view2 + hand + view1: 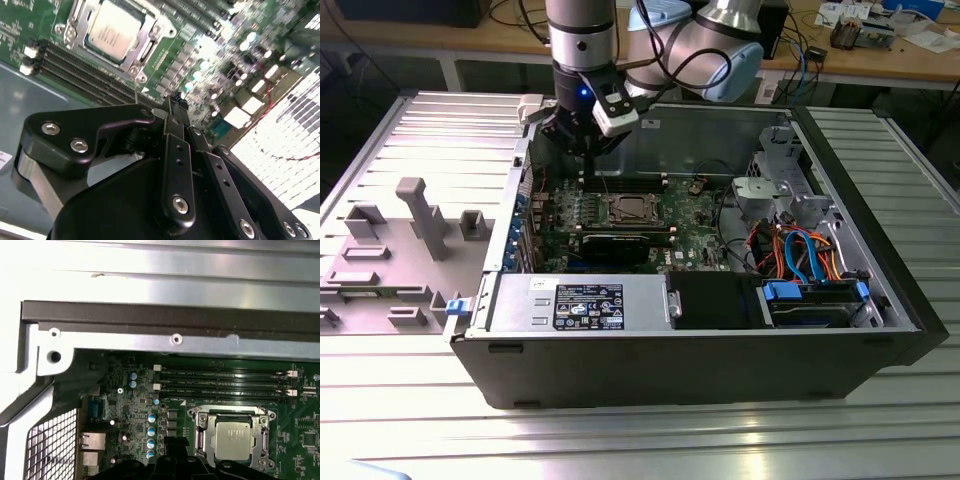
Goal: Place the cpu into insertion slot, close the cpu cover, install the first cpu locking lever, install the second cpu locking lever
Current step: 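Install the first cpu locking lever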
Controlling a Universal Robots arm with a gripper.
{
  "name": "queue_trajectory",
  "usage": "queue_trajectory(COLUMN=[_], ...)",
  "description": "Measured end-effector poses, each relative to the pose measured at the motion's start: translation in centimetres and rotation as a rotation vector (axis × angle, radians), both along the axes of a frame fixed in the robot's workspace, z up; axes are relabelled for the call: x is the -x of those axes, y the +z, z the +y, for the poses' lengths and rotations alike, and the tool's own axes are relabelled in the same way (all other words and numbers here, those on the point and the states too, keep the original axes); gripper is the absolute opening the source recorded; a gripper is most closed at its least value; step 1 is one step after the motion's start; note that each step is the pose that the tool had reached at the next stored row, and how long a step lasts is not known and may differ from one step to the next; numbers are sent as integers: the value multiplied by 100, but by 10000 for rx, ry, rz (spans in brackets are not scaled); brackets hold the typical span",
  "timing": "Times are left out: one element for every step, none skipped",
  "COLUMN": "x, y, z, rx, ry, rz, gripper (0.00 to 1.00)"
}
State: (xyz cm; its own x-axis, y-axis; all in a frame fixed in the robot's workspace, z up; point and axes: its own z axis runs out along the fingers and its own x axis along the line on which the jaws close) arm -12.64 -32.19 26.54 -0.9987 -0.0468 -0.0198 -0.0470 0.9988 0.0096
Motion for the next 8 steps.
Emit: queue_trajectory(x=[0, 0, -1, -5, -22, -59, -88, -113], y=[-7, -14, -20, -29, -30, -30, -31, -31], z=[21, 40, 52, 76, 95, 116, 123, 125], rx=[0, 0, 0, -1, -1, 0, 0, 0], ry=[0, 0, 0, -1, 0, 0, -1, -1], rz=[0, 1, 0, 0, 0, 1, 0, 1], gripper=[11, 11, 11, 11, 11, 11, 11, 11])
